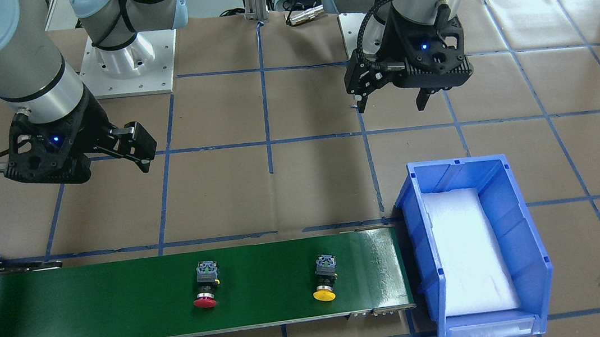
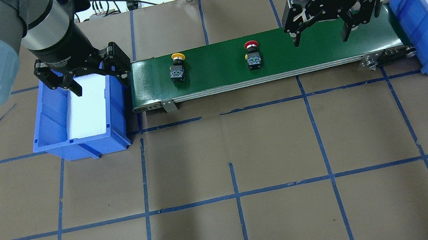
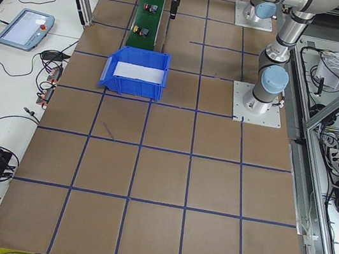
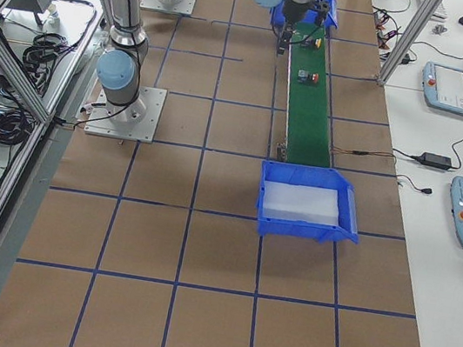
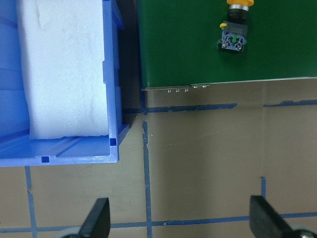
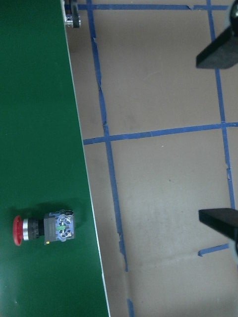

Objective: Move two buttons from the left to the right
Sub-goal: 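Withdraw the left gripper above its bin while the belt carries both buttons, then lower the right gripper onto the red button on the belt and grasp it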

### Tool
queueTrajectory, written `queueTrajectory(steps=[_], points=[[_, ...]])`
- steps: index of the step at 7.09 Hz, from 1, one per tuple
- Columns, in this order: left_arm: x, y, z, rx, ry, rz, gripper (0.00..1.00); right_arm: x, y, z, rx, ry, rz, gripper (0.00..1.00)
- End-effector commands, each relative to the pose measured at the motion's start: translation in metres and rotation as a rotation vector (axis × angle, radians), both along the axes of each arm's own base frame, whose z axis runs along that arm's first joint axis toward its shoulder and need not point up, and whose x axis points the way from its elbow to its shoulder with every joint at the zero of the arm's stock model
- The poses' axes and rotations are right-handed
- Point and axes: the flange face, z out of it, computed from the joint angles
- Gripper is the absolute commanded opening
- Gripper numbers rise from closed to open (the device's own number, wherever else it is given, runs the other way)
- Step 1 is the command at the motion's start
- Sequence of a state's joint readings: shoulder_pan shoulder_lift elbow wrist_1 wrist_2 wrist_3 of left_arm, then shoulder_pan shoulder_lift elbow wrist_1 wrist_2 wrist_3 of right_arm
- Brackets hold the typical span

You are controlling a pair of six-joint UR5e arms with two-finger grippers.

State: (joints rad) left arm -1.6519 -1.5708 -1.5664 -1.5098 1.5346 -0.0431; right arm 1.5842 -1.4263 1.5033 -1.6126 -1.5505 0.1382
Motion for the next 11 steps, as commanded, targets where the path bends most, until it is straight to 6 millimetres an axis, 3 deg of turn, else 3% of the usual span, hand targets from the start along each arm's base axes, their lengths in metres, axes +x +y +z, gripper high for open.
queueTrajectory(steps=[1, 3, 4, 5, 8, 9, 10, 11], points=[[-0.005, 0.034, 0.035, -0.067, 0.016, -0.016, 1.00, -0.002, -0.021, -0.016, -0.025, 0.023, 0.013, 1.00], [0.011, 0.008, 0.007, -0.024, 0.010, 0.011, 1.00, -0.001, -0.057, -0.064, -0.014, 0.021, 0.015, 1.00], [0.013, 0.006, 0.005, -0.016, 0.010, 0.017, 1.00, -0.001, -0.069, -0.089, 0.022, 0.021, 0.015, 1.00], [0.016, -0.005, -0.011, 0.012, 0.011, 0.023, 1.00, 0.000, -0.082, -0.115, 0.027, 0.020, 0.015, 1.00], [0.039, -0.037, -0.019, 0.005, -0.011, 0.069, 1.00, 0.006, -0.100, -0.154, 0.029, 0.013, 0.015, 1.00], [0.037, -0.048, -0.031, 0.002, -0.014, 0.065, 1.00, 0.007, -0.106, -0.166, 0.026, 0.010, 0.015, 1.00], [0.039, -0.045, -0.023, -0.015, -0.015, 0.067, 1.00, 0.007, -0.107, -0.172, 0.026, 0.008, 0.012, 1.00], [0.031, -0.026, -0.022, 0.006, -0.019, 0.052, 1.00, 0.008, -0.107, -0.174, 0.027, 0.012, 0.012, 1.00]])
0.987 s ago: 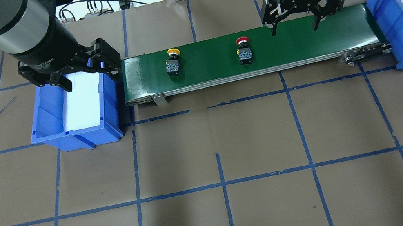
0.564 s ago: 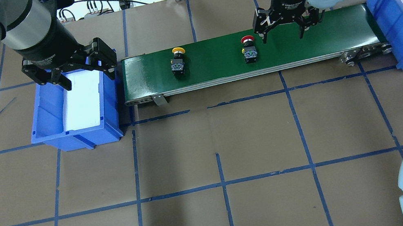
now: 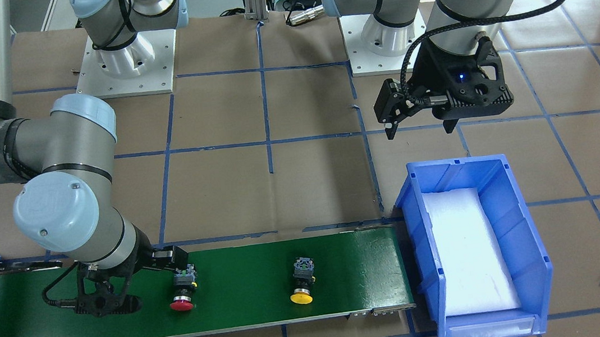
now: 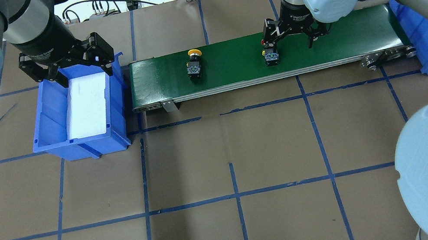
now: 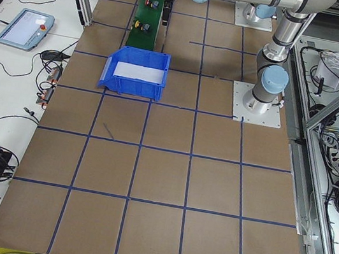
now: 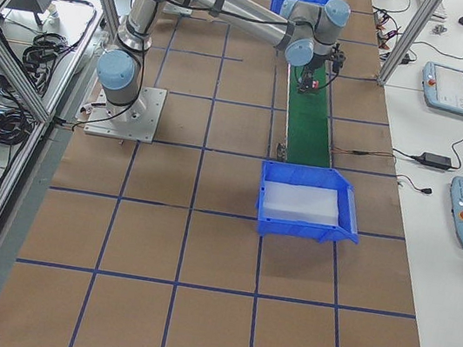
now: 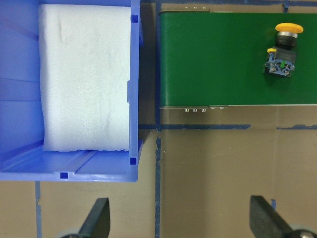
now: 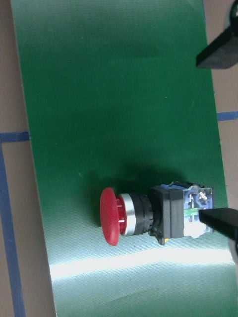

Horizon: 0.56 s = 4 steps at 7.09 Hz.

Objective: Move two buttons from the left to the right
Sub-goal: 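Lower the right gripper onto the red button on the belt and grasp it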

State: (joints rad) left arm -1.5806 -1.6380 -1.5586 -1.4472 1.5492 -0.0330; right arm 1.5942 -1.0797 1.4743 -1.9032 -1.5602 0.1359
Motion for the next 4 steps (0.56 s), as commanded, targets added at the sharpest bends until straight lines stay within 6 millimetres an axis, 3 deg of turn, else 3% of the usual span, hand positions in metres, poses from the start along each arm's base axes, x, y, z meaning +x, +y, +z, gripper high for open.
queueTrajectory(steps=[1, 2, 4], points=[[-0.005, 0.028, 0.024, 0.015, -0.007, -0.001, 1.00, 0.002, -0.002, -0.007, 0.004, -0.001, -0.001, 1.00], [-0.005, 0.032, 0.022, 0.039, -0.008, -0.007, 1.00, 0.003, -0.003, -0.008, 0.004, -0.003, 0.000, 1.00], [-0.008, 0.045, 0.037, 0.010, -0.006, -0.015, 1.00, 0.003, -0.005, -0.018, 0.014, -0.003, 0.000, 1.00]])
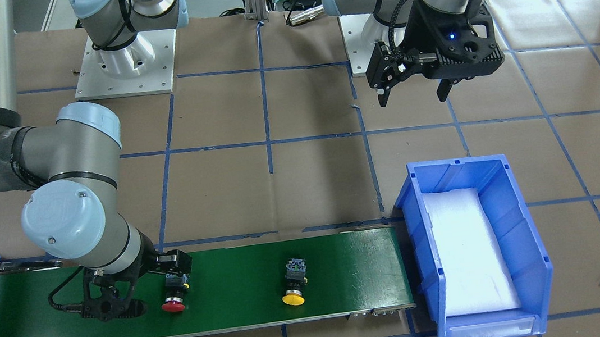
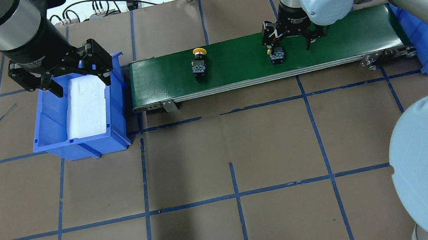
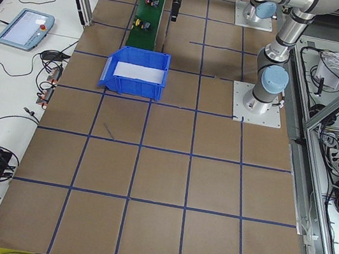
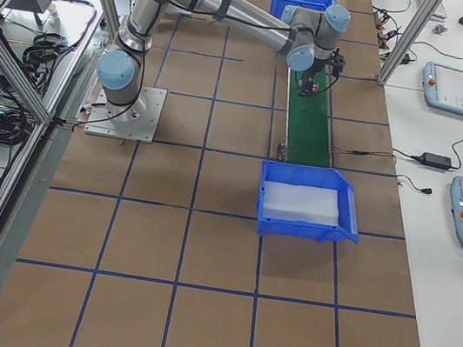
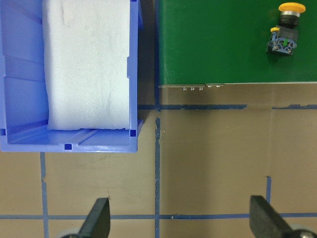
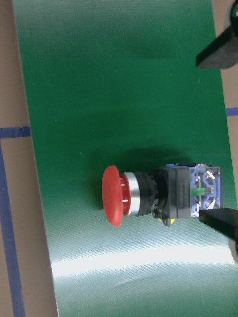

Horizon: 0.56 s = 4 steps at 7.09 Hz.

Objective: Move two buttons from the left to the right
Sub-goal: 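Lift the red button with the right gripper and carry it toward the far blue bin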

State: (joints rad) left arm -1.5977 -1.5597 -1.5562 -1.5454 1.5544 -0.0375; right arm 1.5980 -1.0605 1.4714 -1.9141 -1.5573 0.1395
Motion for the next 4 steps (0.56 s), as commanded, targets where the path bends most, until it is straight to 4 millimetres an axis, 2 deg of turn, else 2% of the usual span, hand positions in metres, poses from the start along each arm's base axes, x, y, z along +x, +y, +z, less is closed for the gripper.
queueTrajectory(steps=[1, 2, 3, 4], points=[[-0.001, 0.011, 0.011, -0.018, -0.001, -0.006, 1.00, 0.000, -0.002, -0.009, 0.006, -0.002, 0.000, 1.00], [-0.005, 0.011, 0.013, -0.024, 0.009, -0.005, 1.00, 0.002, -0.003, -0.010, 0.001, -0.003, 0.003, 1.00], [-0.011, 0.024, 0.022, -0.041, 0.005, -0.024, 1.00, 0.007, -0.003, -0.014, 0.006, -0.008, 0.010, 1.00], [-0.009, 0.027, 0.014, -0.014, 0.001, -0.021, 1.00, 0.011, -0.004, -0.016, 0.002, -0.007, 0.018, 0.99]])
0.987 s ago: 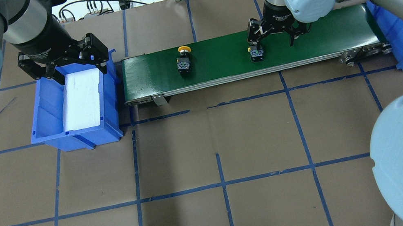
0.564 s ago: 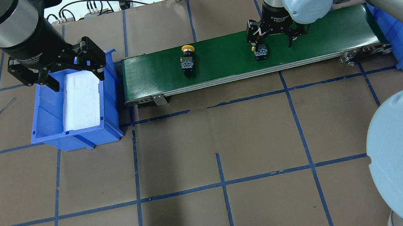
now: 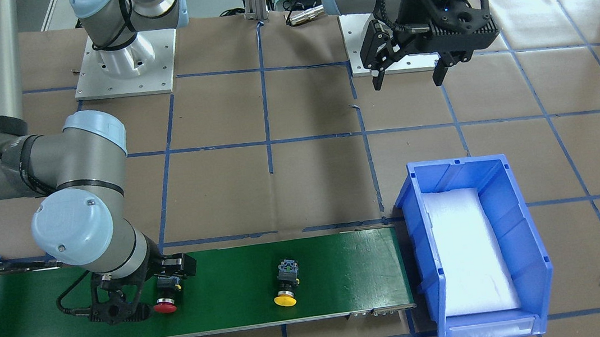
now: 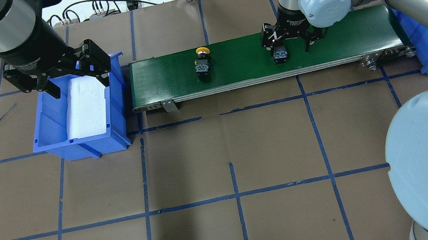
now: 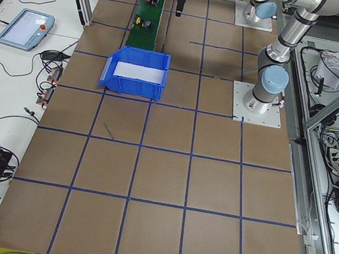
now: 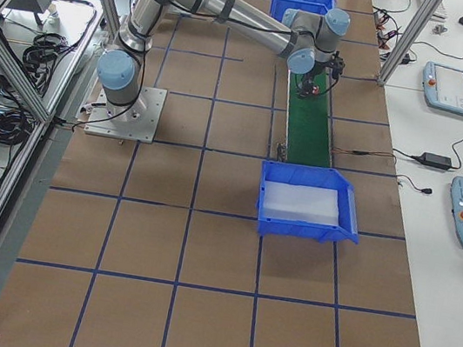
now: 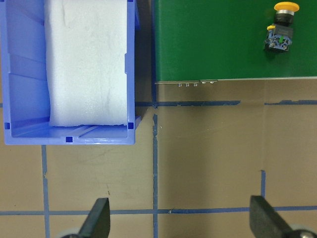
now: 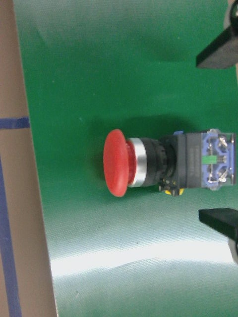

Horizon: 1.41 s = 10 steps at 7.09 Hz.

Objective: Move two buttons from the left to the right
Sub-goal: 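Lift the red button with the right gripper and carry it toward the far blue bin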

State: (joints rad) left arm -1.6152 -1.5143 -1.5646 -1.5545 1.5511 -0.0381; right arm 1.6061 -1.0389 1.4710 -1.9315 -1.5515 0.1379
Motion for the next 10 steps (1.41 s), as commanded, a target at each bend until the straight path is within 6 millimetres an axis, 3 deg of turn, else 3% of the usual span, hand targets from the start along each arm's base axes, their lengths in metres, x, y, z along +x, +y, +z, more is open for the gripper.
queueTrajectory(steps=[1, 3, 5, 8, 10], points=[[-0.001, 0.007, 0.006, 0.001, 0.000, 0.000, 1.00, 0.004, -0.002, -0.010, 0.005, 0.012, 0.008, 0.95], [0.003, 0.005, 0.019, -0.033, 0.000, 0.008, 1.00, 0.002, -0.002, -0.009, 0.004, 0.023, 0.017, 0.58], [0.000, 0.016, 0.025, -0.035, -0.003, 0.001, 1.00, -0.010, -0.002, 0.003, -0.007, 0.056, 0.011, 0.10], [0.001, 0.018, 0.023, -0.034, 0.004, -0.005, 1.00, -0.025, -0.002, 0.061, -0.019, 0.089, 0.007, 0.07], [0.000, 0.023, 0.024, -0.030, -0.001, -0.010, 1.00, -0.088, 0.001, 0.101, -0.051, 0.068, 0.026, 0.05]])
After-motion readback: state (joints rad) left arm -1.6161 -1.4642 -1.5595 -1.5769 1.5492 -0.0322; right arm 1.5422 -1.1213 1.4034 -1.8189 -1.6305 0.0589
